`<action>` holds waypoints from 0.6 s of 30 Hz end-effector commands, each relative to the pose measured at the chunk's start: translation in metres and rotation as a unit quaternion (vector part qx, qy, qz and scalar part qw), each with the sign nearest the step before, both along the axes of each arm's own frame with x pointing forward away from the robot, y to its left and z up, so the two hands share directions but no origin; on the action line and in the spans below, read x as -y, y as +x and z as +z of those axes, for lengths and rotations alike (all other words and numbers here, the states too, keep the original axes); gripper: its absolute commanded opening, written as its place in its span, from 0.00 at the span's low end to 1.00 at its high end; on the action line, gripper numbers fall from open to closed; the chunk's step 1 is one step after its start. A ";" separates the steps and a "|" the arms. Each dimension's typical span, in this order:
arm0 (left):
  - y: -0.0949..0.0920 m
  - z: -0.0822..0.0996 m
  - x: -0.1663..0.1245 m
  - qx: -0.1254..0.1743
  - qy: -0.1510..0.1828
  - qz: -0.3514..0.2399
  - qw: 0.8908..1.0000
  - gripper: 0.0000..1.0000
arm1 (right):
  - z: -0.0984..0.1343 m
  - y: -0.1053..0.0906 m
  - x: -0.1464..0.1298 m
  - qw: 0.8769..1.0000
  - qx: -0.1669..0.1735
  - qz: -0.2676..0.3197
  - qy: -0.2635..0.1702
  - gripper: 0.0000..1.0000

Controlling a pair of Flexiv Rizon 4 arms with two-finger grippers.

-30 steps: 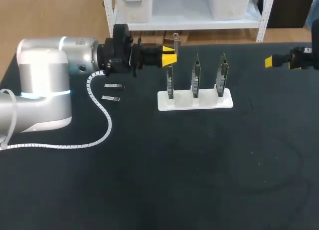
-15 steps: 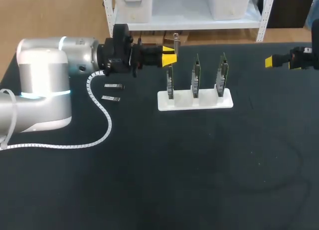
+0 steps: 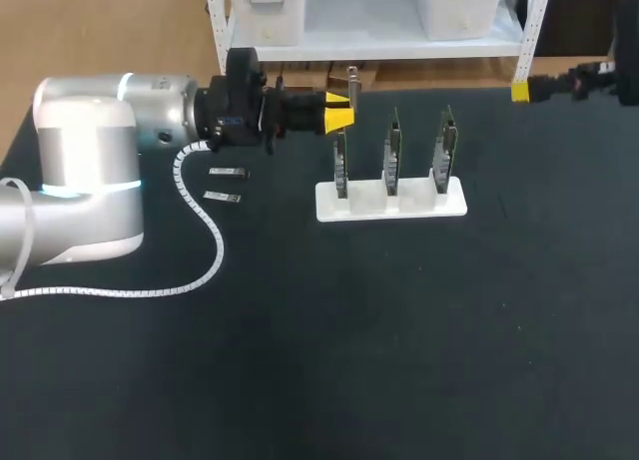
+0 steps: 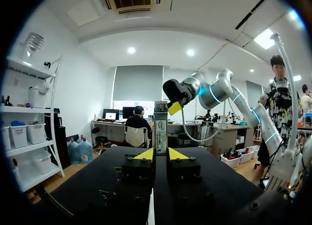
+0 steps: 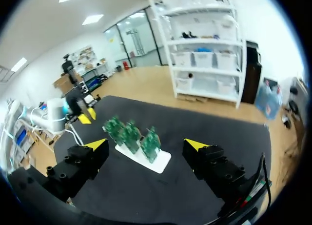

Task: Pick up the optical module with the left hand, and insert it into the network port with the right hand.

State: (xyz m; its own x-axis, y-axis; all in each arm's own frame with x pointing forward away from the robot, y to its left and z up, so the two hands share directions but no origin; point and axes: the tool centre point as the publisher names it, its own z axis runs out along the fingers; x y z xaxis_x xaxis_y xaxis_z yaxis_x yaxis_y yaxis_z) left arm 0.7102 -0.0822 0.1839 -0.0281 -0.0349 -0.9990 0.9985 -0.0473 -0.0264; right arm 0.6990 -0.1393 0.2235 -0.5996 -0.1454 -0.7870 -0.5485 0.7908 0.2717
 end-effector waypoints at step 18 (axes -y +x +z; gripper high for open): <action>-0.001 0.000 0.000 0.000 0.000 0.002 1.000 0.00 | 0.011 0.008 -0.085 0.943 0.010 0.326 0.068 1.00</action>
